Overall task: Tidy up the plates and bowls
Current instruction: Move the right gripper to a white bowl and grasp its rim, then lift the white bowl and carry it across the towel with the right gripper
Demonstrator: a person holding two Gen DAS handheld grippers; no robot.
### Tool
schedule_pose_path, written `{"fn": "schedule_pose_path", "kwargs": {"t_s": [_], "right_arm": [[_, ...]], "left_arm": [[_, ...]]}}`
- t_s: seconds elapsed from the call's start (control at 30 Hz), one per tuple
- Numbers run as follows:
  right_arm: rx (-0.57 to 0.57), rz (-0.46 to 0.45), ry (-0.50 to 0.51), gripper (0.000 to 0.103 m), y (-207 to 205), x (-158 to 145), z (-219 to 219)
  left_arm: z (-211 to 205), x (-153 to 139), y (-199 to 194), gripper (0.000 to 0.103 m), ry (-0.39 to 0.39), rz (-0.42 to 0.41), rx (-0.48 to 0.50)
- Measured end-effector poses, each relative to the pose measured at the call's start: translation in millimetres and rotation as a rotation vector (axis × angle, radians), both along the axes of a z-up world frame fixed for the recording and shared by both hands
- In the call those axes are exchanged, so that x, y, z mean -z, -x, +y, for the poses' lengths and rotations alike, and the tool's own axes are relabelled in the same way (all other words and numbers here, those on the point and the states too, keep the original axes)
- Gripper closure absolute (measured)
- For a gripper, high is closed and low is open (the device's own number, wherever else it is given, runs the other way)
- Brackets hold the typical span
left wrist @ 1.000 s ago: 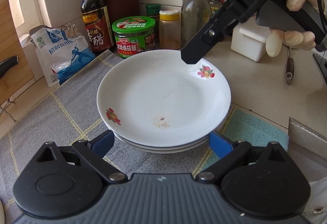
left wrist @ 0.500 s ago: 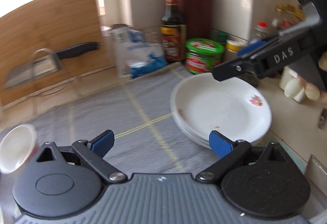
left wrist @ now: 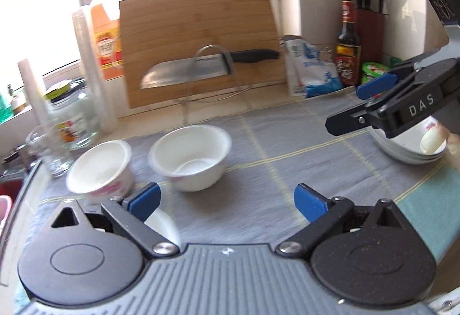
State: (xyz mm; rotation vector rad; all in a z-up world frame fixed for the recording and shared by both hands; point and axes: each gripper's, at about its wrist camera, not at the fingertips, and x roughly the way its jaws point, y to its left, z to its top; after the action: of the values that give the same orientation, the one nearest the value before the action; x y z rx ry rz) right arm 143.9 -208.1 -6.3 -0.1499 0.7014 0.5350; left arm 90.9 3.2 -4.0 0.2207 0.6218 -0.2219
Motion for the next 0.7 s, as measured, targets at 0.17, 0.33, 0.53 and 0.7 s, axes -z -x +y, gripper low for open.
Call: {"fn": "schedule_pose_path", "kwargs": {"t_s": [0.17,0.33,0.53,0.7], "right_arm": [[-0.097,0.037,-0.057,0.0,1.3,7.5,69.5],[-0.179,0.079,-0.068,0.0,3.3,20.5,128.7],[-0.247,0.134,-0.074,0.0,1.7,36.7,175.1],[-0.255,0.206,-0.106,0.002,-6.4,50.4,188.6]], "left_arm": [[57.9,5.1,11.7,0.004,-0.032,0.002,-0.034],[95.4,29.5,15.3,0.003,-0.054,0.046,-0.015],[107.0,45.5,18.9,0.004,-0.04,0.067,0.074],[108.4,50.7,14.5,0.007,-0.027,0.066,0.108]]}}
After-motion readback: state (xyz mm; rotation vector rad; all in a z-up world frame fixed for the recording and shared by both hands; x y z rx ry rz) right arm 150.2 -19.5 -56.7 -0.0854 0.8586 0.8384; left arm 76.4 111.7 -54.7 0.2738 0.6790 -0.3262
